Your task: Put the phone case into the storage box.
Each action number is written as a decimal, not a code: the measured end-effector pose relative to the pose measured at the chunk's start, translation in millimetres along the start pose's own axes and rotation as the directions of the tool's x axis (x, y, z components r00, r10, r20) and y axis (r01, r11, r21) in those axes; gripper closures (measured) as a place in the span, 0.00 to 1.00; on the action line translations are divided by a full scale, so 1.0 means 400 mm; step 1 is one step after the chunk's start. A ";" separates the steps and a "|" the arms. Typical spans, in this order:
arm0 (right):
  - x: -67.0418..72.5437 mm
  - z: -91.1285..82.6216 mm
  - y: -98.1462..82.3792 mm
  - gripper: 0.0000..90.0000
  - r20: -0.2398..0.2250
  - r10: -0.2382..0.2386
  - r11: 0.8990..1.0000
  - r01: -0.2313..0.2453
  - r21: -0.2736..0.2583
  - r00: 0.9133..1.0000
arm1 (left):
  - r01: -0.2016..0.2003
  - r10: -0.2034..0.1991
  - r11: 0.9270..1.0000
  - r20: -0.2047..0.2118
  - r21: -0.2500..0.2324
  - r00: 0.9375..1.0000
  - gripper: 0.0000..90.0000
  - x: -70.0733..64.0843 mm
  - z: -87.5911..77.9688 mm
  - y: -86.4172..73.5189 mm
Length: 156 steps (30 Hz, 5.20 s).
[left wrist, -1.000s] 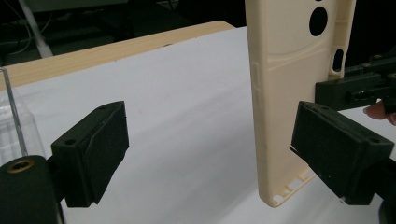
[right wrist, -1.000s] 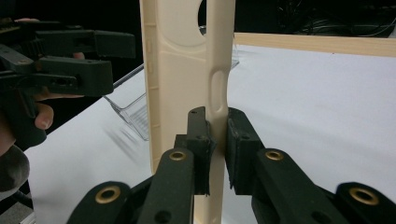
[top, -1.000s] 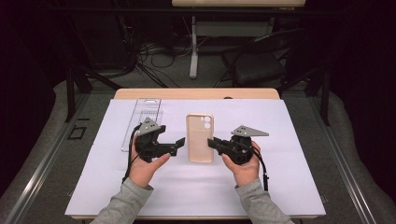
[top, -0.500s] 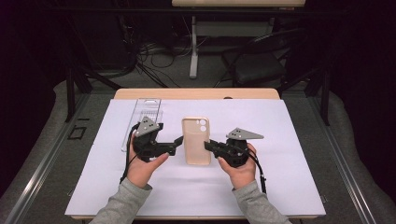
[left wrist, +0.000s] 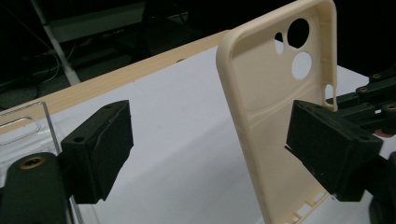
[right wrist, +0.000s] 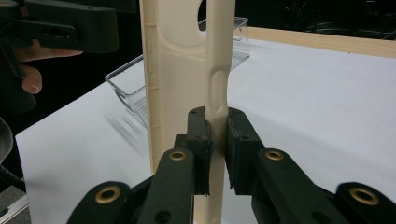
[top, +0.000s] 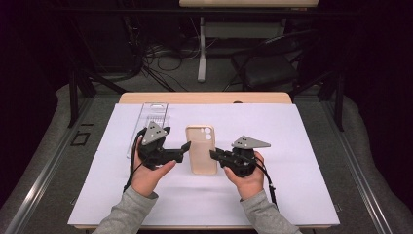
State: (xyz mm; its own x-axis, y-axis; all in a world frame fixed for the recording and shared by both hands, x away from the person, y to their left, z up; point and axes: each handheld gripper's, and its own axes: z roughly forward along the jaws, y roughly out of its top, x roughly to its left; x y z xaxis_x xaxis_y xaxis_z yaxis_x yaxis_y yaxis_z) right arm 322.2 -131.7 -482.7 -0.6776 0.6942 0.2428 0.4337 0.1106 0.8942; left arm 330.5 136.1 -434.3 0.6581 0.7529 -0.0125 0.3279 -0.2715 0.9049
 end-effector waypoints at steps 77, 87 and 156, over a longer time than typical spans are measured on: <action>0.043 0.025 -0.021 0.90 -0.008 -0.063 0.997 0.064 0.033 0.998 | -0.144 0.146 0.989 -0.043 0.042 0.988 0.65 -0.015 -0.027 0.015; 0.040 0.024 -0.019 0.90 -0.017 -0.079 0.996 0.079 0.032 0.997 | -0.152 0.152 0.987 0.007 0.054 0.988 0.70 -0.001 -0.035 0.023; 0.049 0.028 -0.017 0.90 -0.067 -0.131 0.990 0.134 0.043 0.989 | -0.204 0.189 0.973 0.137 0.110 0.972 0.87 0.032 -0.056 0.034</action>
State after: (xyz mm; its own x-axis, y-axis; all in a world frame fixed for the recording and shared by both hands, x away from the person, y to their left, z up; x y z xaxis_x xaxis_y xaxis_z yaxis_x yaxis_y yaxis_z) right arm 312.4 -110.8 -488.2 -0.7667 0.6245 0.1486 0.3644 0.2328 0.9017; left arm 328.3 155.6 -412.6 0.7946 0.5988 0.1006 0.2586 -0.4837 0.8362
